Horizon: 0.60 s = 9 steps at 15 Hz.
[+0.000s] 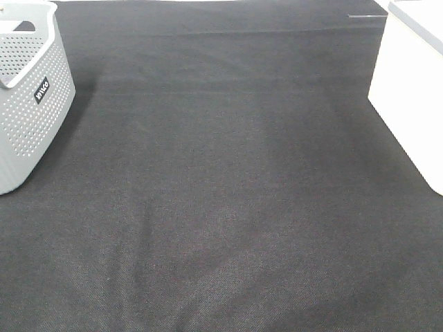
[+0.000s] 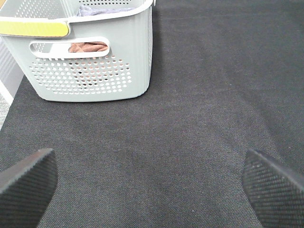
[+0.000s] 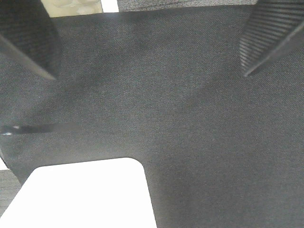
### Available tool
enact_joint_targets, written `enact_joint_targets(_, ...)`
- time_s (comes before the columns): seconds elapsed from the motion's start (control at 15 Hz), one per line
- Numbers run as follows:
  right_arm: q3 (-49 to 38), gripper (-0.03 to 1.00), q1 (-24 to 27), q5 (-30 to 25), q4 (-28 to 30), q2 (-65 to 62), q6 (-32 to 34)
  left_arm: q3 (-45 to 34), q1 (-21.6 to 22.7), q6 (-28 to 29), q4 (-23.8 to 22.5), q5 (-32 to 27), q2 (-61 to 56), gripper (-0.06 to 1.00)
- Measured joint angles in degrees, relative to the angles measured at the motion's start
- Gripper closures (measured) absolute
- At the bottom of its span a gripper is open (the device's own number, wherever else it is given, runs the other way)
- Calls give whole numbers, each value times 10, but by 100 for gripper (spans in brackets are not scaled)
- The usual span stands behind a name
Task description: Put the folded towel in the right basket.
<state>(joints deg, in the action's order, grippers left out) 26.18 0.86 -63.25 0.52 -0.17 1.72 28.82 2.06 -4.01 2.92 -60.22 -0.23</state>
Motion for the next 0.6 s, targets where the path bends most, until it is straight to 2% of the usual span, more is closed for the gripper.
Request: enact_joint_targets(0.6, 0, -1, 3, 0, -2, 0, 0, 0, 0, 0, 0, 0, 0, -5)
